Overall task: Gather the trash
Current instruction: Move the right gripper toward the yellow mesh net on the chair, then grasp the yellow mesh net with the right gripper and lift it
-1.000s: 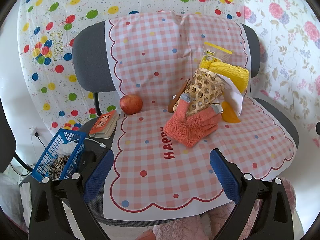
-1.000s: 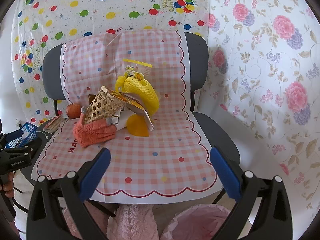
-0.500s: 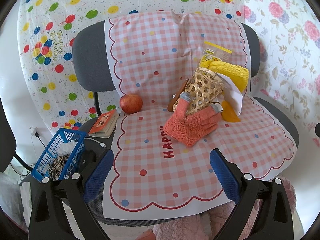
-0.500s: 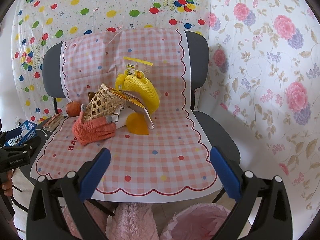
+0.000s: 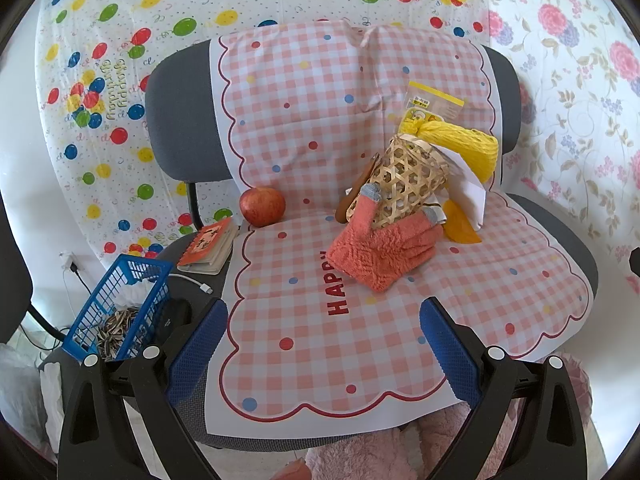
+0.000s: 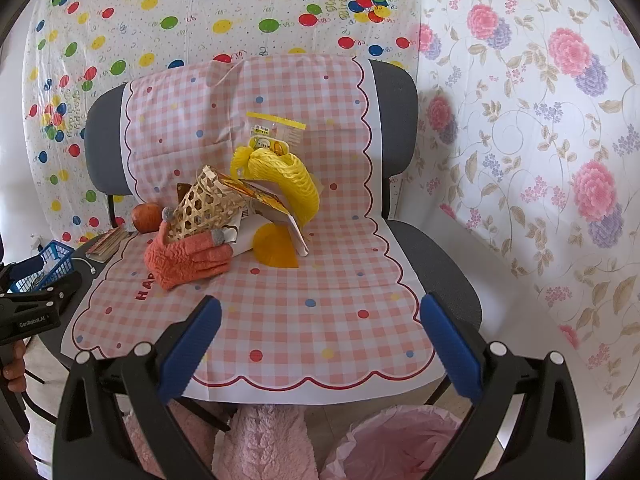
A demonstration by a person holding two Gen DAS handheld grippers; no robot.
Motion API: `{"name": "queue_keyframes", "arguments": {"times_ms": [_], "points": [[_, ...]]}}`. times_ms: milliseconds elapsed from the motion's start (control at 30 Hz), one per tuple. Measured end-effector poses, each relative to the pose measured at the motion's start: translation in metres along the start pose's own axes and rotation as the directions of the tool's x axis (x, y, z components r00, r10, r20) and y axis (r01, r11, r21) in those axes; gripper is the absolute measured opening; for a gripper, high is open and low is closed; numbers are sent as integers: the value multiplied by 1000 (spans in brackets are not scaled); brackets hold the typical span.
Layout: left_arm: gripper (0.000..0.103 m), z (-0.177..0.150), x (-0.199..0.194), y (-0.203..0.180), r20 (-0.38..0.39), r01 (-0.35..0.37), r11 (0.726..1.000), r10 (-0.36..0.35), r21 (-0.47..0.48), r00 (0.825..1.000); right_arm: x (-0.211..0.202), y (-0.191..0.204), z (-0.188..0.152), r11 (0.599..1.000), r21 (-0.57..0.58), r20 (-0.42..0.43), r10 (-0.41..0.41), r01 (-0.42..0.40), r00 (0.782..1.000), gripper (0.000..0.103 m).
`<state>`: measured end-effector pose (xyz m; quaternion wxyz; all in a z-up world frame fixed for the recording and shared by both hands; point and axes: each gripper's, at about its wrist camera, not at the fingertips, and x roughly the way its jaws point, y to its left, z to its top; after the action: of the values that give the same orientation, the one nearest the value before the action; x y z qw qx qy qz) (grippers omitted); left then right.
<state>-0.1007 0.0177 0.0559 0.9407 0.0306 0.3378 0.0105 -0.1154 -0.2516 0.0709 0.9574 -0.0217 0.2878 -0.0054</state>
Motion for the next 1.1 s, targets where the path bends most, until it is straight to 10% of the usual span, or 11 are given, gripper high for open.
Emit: {"name": "queue_keyframes", "arguments": {"times_ms": [467, 1100], "points": [[96, 0, 5, 3, -20, -10, 1000, 10, -14, 1000, 11, 0, 4, 999, -37, -113, -11, 7, 994, 97], [96, 55, 63, 1, -41, -49, 999, 49, 13, 998, 106, 2, 56, 990, -39, -24, 135, -136, 991, 97]]}}
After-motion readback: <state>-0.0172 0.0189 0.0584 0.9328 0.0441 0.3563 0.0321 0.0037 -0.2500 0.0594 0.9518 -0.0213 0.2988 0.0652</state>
